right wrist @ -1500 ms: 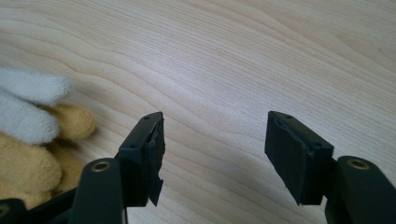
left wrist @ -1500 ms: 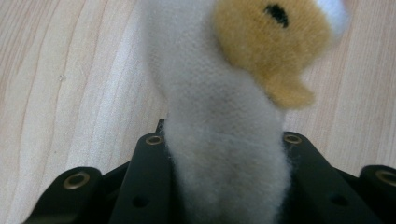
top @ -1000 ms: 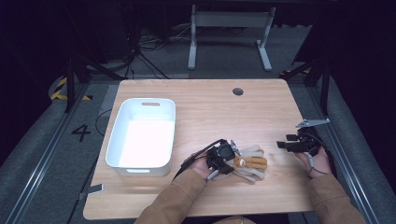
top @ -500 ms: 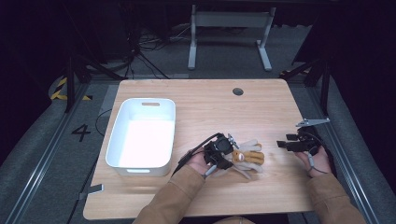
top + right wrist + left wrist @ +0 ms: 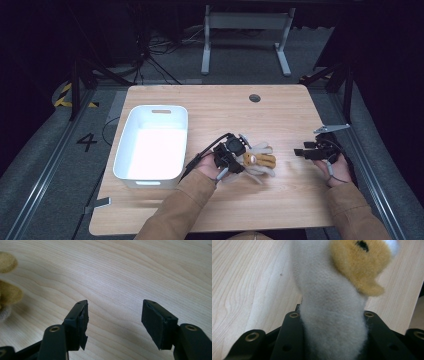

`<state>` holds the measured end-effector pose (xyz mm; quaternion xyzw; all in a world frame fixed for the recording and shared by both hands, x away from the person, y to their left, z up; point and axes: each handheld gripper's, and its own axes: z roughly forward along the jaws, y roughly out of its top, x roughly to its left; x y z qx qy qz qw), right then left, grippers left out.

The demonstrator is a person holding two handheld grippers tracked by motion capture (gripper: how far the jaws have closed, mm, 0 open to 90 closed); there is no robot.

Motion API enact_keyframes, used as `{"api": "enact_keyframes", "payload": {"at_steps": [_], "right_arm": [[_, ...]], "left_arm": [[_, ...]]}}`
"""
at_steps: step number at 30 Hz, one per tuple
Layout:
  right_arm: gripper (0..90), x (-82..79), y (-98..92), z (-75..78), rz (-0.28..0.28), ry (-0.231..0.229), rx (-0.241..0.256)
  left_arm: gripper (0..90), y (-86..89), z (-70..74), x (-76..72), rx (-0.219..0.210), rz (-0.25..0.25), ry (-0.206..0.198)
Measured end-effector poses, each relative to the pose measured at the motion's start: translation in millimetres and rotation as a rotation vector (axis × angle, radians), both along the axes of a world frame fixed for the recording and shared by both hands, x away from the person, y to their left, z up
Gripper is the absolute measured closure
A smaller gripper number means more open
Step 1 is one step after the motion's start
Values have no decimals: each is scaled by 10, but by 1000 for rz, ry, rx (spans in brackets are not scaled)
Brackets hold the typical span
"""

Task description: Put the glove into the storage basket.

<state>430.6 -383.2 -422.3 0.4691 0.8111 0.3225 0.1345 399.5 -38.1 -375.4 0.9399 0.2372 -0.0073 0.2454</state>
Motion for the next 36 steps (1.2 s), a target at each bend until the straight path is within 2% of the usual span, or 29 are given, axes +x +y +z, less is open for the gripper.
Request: {"api": "enact_keyframes", "payload": {"at_steps": [4, 13, 19, 29, 36], "right_arm": [[409, 50, 27, 24, 9, -2, 11], [416, 183, 151, 19, 42, -5, 14], [416, 244, 204, 19, 47, 0, 9], [417, 252, 205, 13, 49, 8, 4], [416, 248, 193, -4, 43, 17, 10]], "left_arm": [[696, 35, 128, 47, 17, 49, 33], [695, 101, 317, 129, 44, 129, 36], [693, 141, 373, 201, 52, 190, 45], [693, 201, 452, 323, 66, 244, 57], [694, 242, 525, 394, 82, 290, 50]]}}
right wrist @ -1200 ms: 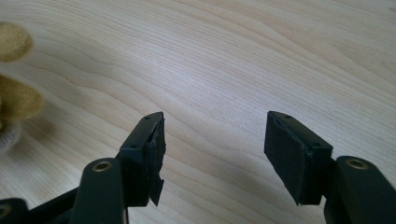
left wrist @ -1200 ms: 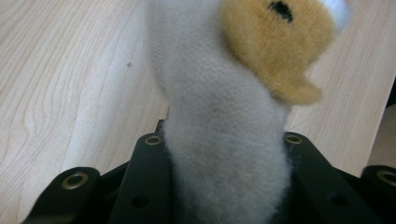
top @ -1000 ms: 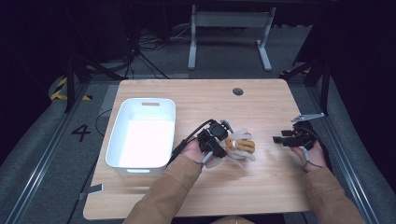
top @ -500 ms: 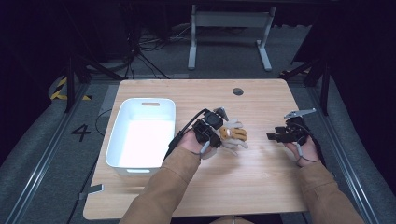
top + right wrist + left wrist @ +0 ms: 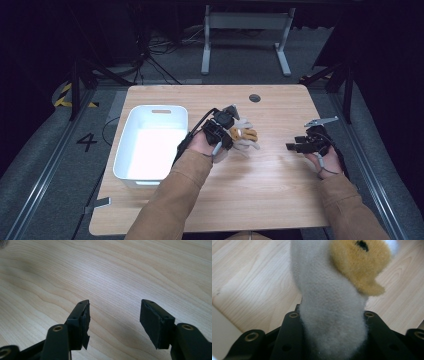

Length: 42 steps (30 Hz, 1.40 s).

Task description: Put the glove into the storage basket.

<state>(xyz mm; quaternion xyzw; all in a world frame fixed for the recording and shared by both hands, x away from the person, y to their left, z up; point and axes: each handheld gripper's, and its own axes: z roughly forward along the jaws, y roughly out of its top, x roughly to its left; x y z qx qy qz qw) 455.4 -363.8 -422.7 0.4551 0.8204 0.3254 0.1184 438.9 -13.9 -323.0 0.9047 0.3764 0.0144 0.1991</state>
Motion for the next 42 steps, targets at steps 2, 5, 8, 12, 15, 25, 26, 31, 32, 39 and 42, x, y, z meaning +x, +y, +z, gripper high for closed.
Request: {"api": "enact_keyframes", "payload": {"at_steps": [2, 5, 8, 12, 15, 25, 26, 31, 32, 39, 42], "right_arm": [[416, -3, -6, -9, -3, 5, 1], [416, -16, -11, -29, 1, 5, -13], [416, -35, -40, -49, -5, 8, -14], [416, -30, -77, -59, -16, 21, 1], [416, -28, -60, -63, -12, 20, -12], [414, -36, -51, -67, -11, 14, -23], [414, -36, -50, -66, -11, 14, -24], [414, -32, -43, -75, -9, 19, -26], [414, -33, -37, -77, -9, 23, -29], [415, -30, 34, -95, 3, 19, -50], [416, -23, 60, -99, 8, 12, -51]], "left_arm": [[693, 17, 33, 26, 9, 25, 3], [693, 53, 91, 82, 27, 64, 3], [693, 73, 106, 107, 39, 77, 1], [693, 154, 154, 158, 36, 125, 8], [693, 191, 189, 168, 32, 147, 4], [693, 358, 311, 189, 24, 215, -8], [693, 403, 323, 189, 17, 228, -7], [693, 494, 353, 183, 21, 249, -8], [693, 518, 361, 181, 18, 258, -9], [693, 730, 412, 166, 21, 334, -24], [693, 809, 432, 170, 16, 369, -24]]}}
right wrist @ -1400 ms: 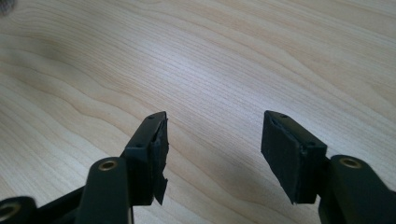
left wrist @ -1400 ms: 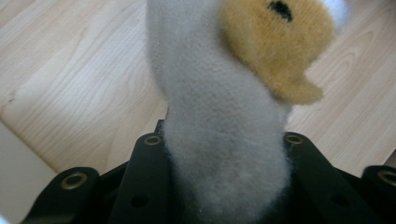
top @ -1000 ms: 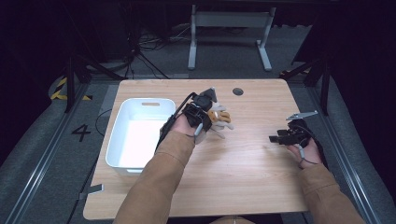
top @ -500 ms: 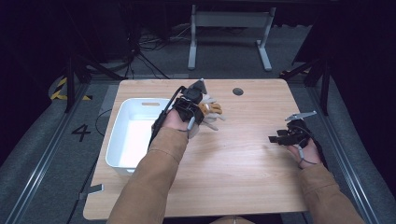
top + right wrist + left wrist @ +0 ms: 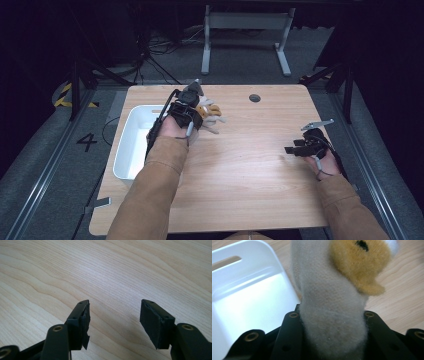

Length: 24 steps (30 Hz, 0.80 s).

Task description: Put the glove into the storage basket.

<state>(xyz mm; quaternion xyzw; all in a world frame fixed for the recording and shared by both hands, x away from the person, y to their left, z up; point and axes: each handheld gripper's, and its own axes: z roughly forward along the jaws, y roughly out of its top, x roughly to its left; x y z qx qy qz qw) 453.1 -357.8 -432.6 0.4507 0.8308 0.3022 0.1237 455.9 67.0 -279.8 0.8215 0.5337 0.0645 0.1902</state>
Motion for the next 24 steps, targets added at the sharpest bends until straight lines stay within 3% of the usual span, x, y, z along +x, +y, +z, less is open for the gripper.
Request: {"api": "enact_keyframes", "payload": {"at_steps": [8, 12, 21, 24], "right_arm": [[416, -3, -23, 4, -4, 5, 3], [416, -4, -26, 4, -3, 4, 1], [415, 40, -86, -60, -6, 22, 26], [414, 34, -88, -60, -3, 18, 29]], "left_arm": [[693, 206, 16, 20, -7, 73, 1], [692, 311, 16, 35, -31, 129, 11], [692, 452, 30, -27, -32, 207, 3], [691, 505, -1, -54, -52, 234, -8]]}}
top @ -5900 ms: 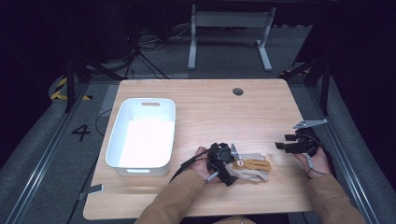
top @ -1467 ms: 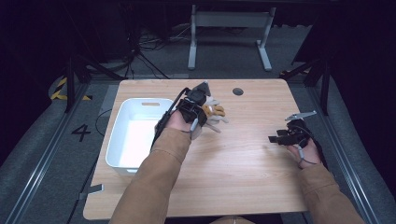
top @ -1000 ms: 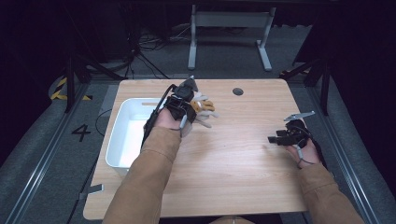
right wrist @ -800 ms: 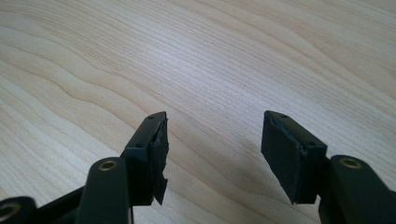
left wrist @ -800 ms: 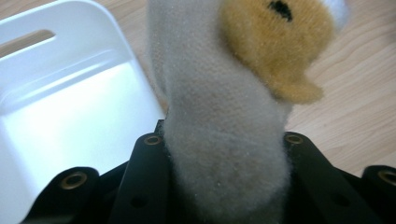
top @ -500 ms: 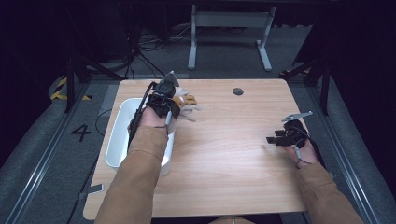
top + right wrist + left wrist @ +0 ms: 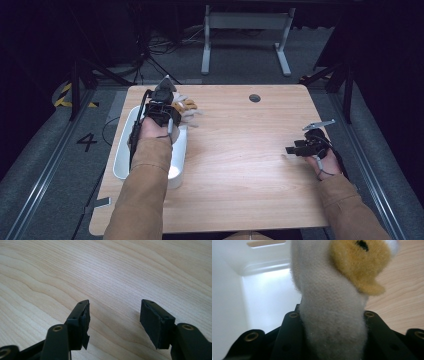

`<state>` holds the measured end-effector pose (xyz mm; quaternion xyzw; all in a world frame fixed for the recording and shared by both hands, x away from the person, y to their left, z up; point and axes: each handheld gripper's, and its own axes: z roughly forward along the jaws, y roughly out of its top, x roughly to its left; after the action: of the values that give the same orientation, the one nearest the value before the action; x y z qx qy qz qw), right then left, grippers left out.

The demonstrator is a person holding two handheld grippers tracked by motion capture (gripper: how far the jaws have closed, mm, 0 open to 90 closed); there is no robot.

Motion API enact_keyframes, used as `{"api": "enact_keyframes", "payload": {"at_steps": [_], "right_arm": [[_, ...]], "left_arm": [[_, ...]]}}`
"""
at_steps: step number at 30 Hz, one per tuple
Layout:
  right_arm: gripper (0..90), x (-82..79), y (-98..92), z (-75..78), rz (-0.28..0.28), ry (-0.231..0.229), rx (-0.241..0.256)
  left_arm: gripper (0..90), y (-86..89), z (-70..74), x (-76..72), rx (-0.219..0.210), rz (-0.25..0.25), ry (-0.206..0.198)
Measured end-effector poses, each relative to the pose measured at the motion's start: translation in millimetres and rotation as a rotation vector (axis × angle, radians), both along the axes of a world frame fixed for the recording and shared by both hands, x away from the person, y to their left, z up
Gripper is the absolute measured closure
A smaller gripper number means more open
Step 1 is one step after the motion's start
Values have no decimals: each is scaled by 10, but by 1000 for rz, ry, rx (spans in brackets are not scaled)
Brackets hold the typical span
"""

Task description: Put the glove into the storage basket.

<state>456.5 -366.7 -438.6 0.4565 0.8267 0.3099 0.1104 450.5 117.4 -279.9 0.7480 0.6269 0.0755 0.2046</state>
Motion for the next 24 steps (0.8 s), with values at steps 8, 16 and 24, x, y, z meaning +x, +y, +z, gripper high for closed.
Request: {"api": "enact_keyframes", "payload": {"at_steps": [8, 16, 24], "right_arm": [[412, -28, 24, 29, 7, -17, -10], [409, -40, 24, 18, 4, -14, -21], [408, -43, -14, 29, -2, -18, -13]], "left_arm": [[690, 162, -120, -35, -11, 53, -9], [687, 345, -120, -55, -5, 111, -28], [683, 417, -179, -35, -25, 144, -16]]}}
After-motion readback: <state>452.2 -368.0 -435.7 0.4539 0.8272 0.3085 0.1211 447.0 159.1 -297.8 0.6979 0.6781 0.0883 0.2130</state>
